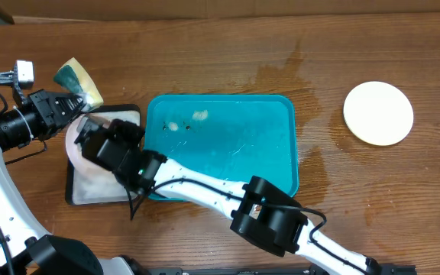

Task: Clean dirty plates on tray and stack at the side
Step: 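Tilt the white plate over the black tray with the right gripper to drain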

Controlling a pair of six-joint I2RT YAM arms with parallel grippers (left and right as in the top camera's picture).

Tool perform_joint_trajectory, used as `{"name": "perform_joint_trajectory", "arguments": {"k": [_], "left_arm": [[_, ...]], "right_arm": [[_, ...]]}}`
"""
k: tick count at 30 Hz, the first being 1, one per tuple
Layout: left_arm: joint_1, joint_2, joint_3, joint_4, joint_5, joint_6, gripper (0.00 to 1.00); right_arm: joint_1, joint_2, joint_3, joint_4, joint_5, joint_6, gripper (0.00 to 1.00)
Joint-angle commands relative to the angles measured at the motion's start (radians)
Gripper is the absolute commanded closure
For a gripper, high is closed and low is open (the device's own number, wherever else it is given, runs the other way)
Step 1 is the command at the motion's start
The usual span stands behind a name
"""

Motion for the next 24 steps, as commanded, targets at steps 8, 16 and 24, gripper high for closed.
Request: {"name": "perform_joint_trajectory", "arguments": {"k": [8,16,24], "left_arm": [[-0.002,-0.017,0.022,0.042,0.037,0.010,0.96],[-0.002,-0.017,0.022,0.221,-0.094,-0.173,0.96],[-0.002,-0.017,0.022,0.279,-0.234,-0.244,0.96]], "right_arm": [[-0.037,0.002,0.000,-0.062,-0.039,0.109,0.96],[-0.082,-0.022,0.000,-0.122,-0.188,0.246,0.96],[-0.146,-0.075,0.010,-0.120,-0.316,0.349,0.96]]}}
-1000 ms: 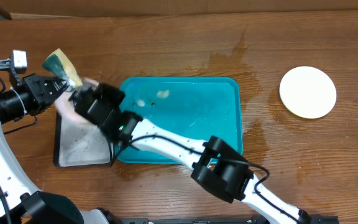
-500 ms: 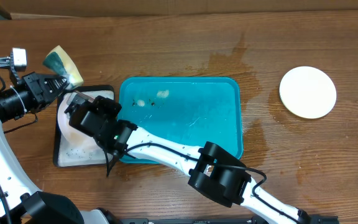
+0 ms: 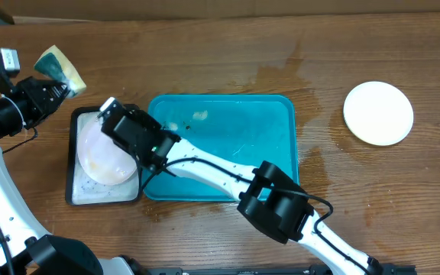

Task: Clean dirty plates on tray and stack at the side
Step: 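Tilt the white plate over the black tray with the right gripper to drain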

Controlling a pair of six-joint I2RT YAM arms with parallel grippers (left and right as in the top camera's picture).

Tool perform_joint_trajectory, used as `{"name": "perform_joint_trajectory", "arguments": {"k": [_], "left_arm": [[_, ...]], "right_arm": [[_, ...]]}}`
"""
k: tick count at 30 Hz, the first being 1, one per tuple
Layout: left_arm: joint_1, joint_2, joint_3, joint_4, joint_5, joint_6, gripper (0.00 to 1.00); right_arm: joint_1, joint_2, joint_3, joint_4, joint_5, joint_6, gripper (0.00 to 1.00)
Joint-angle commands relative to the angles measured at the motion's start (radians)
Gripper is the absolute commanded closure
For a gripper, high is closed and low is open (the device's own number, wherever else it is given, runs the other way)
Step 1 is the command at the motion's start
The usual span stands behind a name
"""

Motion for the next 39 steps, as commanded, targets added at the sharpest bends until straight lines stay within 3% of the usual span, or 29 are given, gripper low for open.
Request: {"name": "perform_joint_trajectory", "arguments": {"k": [1,7,13,28,36,39], "left_arm": [[-0.002,-0.017,0.021,0.000,-0.089,-0.043,0.96],[-0.002,-0.017,0.021,-0.005,-0.224,-0.060,0.96],[-0.002,-0.017,0.021,-0.009,-0.251,-0.073,0.96],[-0.002,-0.017,0.021,-0.034,-0.354,-0.095,0.96],[-0.002,-0.017,0.021,-0.035,-0.354,-0.095,0.96],[-0.002,-0.017,0.021,-0.035,-0.355,-0.095,0.96]], "right_arm": [[-0.040,-0.072,0.016,-0.006,-0.052,0.052,0.96],[-0.063,-0.079,0.058,-0.031,-0.054,0.054,0.96],[-0.066,-0.092,0.085,-0.029,-0.006,0.013,0.96],[-0.013,-0.092,0.134,0.154,0.373,-0.476,0.96],[0.039,-0.092,0.134,0.460,0.622,-0.741,0.96],[0.049,-0.092,0.134,0.513,0.665,-0.770,0.96]]}}
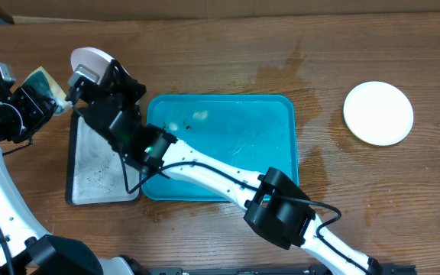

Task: Clean dirty plates on tray and stack at the side
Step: 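Tilt the white plate over the black tray with the right gripper to drain, then lower the white plate onto the teal tray and open the right gripper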

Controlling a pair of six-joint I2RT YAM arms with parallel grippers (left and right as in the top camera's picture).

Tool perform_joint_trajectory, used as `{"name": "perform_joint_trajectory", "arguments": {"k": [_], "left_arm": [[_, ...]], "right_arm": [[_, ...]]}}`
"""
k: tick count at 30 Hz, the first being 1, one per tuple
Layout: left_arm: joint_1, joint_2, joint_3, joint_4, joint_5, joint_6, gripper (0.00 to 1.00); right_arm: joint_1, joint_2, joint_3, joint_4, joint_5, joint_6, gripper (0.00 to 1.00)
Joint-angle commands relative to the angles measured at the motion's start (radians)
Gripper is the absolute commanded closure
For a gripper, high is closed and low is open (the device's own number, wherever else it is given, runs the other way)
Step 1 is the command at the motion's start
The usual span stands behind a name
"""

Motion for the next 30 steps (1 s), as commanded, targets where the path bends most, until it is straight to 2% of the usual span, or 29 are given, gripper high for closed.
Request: {"name": "perform_joint_trajectory", "arguments": {"k": [1,13,16,21,25,30], "left_arm": [[-0.002,-0.017,0.021,0.000,-0.003,-0.006,0.96],[-0.002,-0.017,0.021,-0.008,-0.002,-0.007,0.96],[-0.002,-0.017,0.021,-0.011,-0.002,-0.007,0.96],[-0.002,-0.017,0.021,-0.012,-0.002,-0.007,0.96],[-0.003,-0.017,0.021,-0.018,-0.002,-0.007,0.96],[-0.012,-0.017,0.021,-0.019,-0.002,-0.006,0.96]], "right_arm": [[0.011,-0.061,0.034,0.023,0.118,-0.093,0.96],[0.023,-0.061,0.034,-0.029,0.150,-0.039,0.96],[0.023,-0.061,0.034,-0.109,0.147,0.068,0.96],[-0.002,-0.079,0.034,-0.352,0.072,0.281,0.96],[-0.046,-0.124,0.034,-0.435,0.018,0.357,0.96],[-0.103,-0.224,0.034,-0.634,-0.290,0.568,0.96]]}}
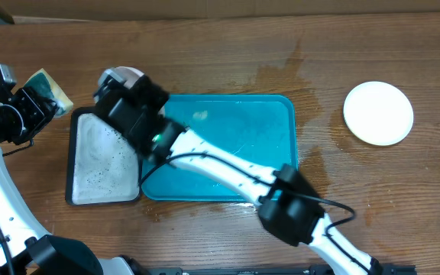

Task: Clean dirty plates on tray and stack at the side
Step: 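Lower the white plate onto the teal tray and open the right gripper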

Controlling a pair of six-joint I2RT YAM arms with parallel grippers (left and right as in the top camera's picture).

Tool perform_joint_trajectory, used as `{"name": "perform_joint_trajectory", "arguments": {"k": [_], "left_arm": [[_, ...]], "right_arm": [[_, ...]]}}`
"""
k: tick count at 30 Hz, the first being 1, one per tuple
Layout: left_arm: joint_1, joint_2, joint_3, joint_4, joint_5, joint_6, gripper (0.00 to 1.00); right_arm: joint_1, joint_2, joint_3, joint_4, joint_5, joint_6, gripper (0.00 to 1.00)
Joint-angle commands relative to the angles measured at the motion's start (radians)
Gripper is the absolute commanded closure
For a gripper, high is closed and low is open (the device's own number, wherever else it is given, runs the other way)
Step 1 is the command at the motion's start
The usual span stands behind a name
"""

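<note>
My right gripper is shut on a white plate, held tilted above the far right corner of the black-rimmed wash tray. The plate shows only as a small pale edge past the black wrist. At the far left my left gripper is shut on a yellow and green sponge, off the wash tray's far left corner. A teal tray lies in the middle with a few crumbs near its far left. One clean white plate lies on the table at the right.
The wash tray's white bottom is speckled with dark bits. My right arm crosses the teal tray diagonally from the near right. A wet patch darkens the wood beyond the teal tray's far right corner. Cardboard runs along the table's far edge.
My right gripper has moved right with the plate, from the wash tray's far left corner to its far right corner beside the teal tray. The left gripper and sponge have stayed put.
First the sponge was close to the plate, which my right gripper held over the wash tray. Then the sponge was drawn back to the left and the plate lay low in the tray. Later the plate was up and tilted at the tray's far edge, and now further right.
</note>
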Motion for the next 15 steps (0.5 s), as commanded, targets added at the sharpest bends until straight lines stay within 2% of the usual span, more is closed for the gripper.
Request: {"name": "perform_joint_trajectory", "arguments": {"k": [1,5,10,15], "left_arm": [[-0.012,-0.017,0.021,-0.001,0.001,-0.006,0.96],[-0.015,-0.017,0.021,-0.008,0.002,-0.006,0.96],[-0.015,-0.017,0.021,-0.020,0.001,-0.001,0.96],[-0.015,-0.017,0.021,-0.020,0.002,-0.001,0.96]], "right_arm": [[-0.056,-0.161,0.029,-0.054,-0.259,0.229,0.96],[-0.122,-0.206,0.029,-0.148,-0.580,0.293,0.96],[-0.173,-0.214,0.029,-0.254,-0.642,0.448,0.96],[-0.209,-0.214,0.029,-0.378,-0.804,0.471,0.96]]}}
